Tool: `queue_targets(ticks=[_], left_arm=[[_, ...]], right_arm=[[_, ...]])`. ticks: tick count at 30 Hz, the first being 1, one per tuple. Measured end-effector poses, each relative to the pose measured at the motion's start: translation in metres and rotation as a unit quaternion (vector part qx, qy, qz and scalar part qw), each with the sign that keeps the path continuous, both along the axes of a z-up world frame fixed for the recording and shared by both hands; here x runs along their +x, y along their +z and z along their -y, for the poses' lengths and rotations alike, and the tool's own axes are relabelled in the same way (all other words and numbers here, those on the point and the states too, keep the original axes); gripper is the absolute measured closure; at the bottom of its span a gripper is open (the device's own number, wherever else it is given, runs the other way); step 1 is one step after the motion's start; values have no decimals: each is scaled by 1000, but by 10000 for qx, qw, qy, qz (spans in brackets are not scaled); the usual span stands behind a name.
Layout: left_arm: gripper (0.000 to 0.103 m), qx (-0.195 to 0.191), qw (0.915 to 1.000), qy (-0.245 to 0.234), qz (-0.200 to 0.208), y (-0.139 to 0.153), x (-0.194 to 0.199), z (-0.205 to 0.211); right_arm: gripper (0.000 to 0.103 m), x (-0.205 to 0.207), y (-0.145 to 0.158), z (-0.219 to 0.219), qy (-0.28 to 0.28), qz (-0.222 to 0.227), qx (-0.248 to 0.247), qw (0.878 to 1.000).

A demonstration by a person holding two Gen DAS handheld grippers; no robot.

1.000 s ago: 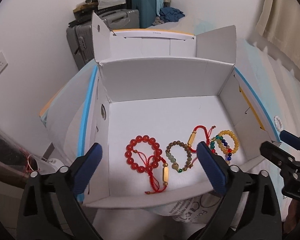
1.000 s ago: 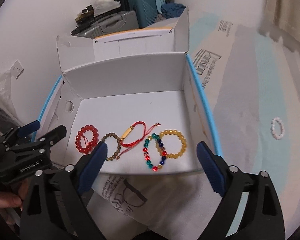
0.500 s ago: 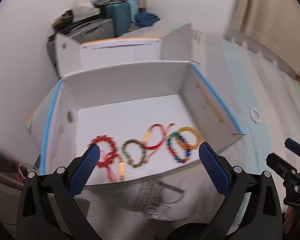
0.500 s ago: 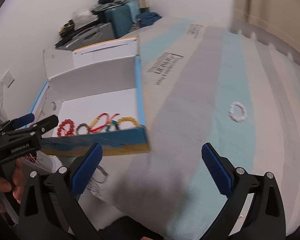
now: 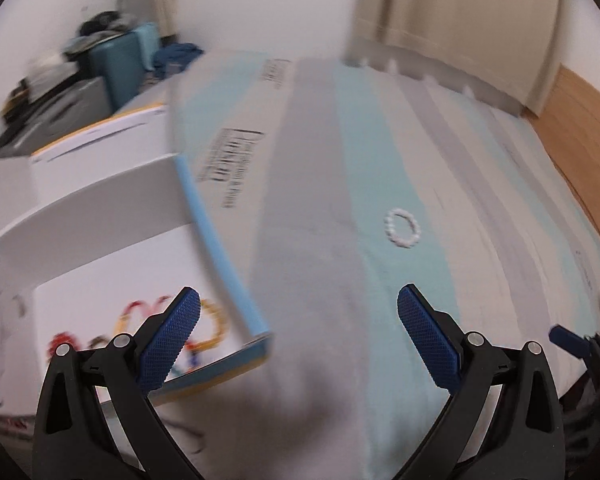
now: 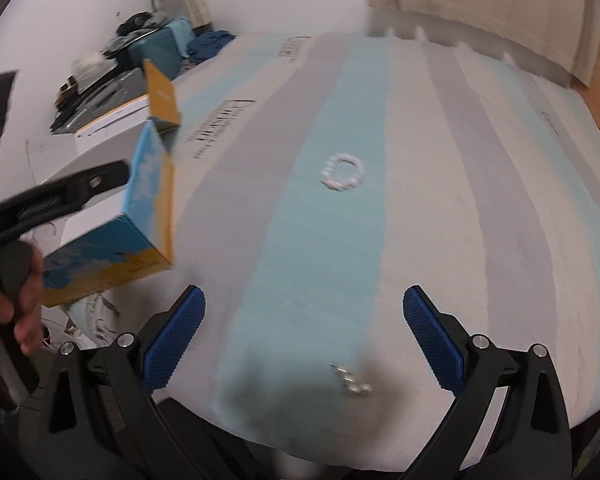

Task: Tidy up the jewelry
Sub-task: 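Move both tools back over the white bead bracelet and pearl earrings, then grasp the white bead bracelet with the left tool while the right tool grasps the pearl earrings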

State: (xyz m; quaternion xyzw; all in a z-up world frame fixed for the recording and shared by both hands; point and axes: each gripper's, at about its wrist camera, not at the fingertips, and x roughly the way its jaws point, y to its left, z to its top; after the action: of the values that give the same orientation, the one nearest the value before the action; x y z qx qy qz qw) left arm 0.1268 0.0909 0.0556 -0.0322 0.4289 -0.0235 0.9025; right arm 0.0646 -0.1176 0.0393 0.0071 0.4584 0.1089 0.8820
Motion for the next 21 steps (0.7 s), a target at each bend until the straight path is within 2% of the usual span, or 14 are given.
queue_targets(ticks=[5, 9, 17, 21], left_arm=[[6, -129, 9993, -326, -103, -28, 42, 40], [6, -44, 9987, -484, -140, -53, 72, 68], [6, 29, 9977, -618, -286, -96, 127, 103], [6, 152, 9970, -688, -314, -113, 147, 115]], right_arm=[[8, -5, -22, 30, -157, -117, 21, 9998], [8, -9, -47, 42, -86, -249, -89, 9996], [10, -10, -85, 42, 182, -423, -291, 9985], [15, -12, -104, 37, 424, -531, -366, 9970]])
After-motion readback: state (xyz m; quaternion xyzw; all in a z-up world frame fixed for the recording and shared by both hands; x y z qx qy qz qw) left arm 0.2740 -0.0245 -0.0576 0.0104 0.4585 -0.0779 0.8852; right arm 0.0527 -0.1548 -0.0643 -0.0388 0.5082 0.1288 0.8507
